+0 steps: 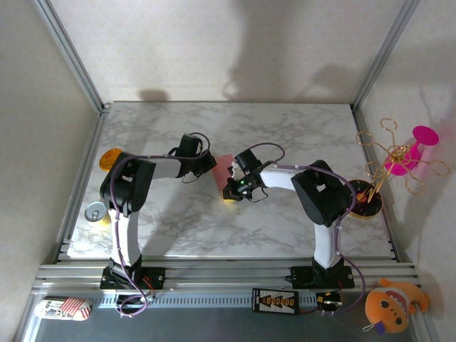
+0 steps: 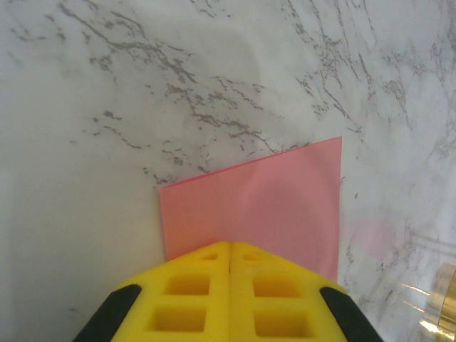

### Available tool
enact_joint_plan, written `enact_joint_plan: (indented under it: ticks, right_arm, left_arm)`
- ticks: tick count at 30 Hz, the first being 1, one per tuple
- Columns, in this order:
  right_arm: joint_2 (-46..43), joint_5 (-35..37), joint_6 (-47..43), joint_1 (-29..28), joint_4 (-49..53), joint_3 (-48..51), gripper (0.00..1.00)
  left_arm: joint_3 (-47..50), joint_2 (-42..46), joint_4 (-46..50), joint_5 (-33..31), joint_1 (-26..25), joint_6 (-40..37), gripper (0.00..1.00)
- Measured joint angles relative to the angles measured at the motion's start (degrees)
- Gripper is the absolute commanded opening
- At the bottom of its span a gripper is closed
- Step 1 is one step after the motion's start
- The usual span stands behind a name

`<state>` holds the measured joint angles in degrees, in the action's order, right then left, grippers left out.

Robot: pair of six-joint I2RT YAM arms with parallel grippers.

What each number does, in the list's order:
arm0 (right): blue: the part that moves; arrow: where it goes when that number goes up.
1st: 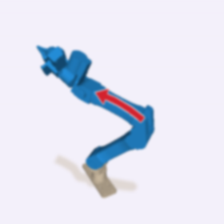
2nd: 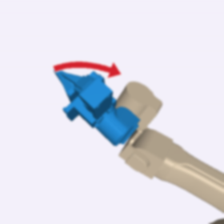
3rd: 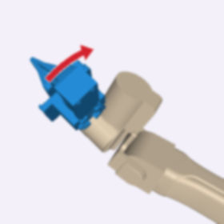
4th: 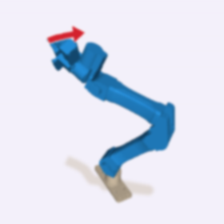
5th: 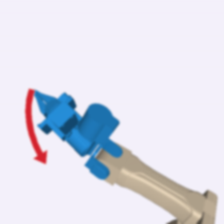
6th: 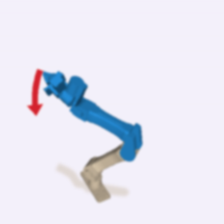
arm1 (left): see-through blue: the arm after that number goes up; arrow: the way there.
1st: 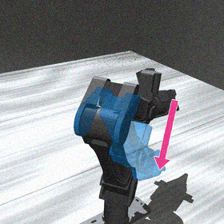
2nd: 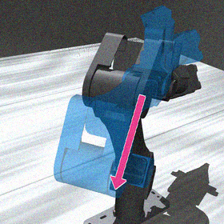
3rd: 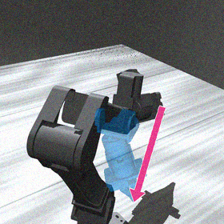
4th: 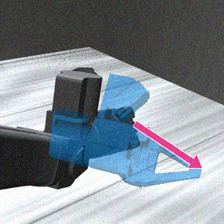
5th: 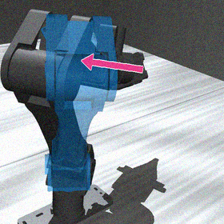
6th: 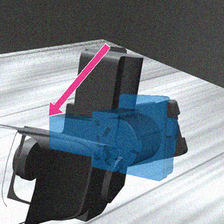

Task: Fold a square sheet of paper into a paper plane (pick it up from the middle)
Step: First fold in half a square sheet of paper at the center of the table.

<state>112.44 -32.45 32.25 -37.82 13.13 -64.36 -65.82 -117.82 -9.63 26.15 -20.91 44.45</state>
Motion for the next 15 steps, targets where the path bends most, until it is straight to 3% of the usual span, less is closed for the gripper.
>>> enact_joint_plan:
  ticks: [10, 15]
  right_arm:
    - [-5.6, 2.0, -0.9, 0.6, 1.8, -0.6, 0.03]
    - [-3.8, 3.0, -0.1, 1.0, -0.2, -2.8, 0.02]
  left_arm:
    - [0.7, 0.7, -0.6, 0.0, -0.4, 0.2, 0.10]
    - [2.0, 2.5, 0.4, 1.1, -1.0, 0.2, 0.15]
